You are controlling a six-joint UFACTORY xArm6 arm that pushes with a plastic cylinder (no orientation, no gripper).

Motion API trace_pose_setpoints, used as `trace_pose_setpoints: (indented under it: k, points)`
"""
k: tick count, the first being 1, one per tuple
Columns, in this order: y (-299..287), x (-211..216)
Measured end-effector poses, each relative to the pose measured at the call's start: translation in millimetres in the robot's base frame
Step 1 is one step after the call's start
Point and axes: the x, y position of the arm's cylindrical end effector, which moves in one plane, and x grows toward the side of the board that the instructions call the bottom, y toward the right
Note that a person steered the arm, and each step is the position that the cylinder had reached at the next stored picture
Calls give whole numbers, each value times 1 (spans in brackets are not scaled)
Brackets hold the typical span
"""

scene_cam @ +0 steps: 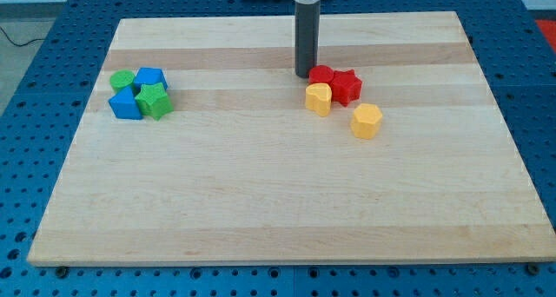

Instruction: Move the yellow hexagon to the group of red blocks and yellow heart

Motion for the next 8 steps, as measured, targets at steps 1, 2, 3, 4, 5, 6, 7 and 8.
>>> trace_pose_setpoints:
  k: [1, 2, 3, 4, 5, 6, 7, 8]
  points:
    - [-17, -3]
    - [15, -26]
    - [118, -25]
    - [229, -3]
    - [252, 70]
    - [204, 109]
    - [164, 143]
    - [108, 150]
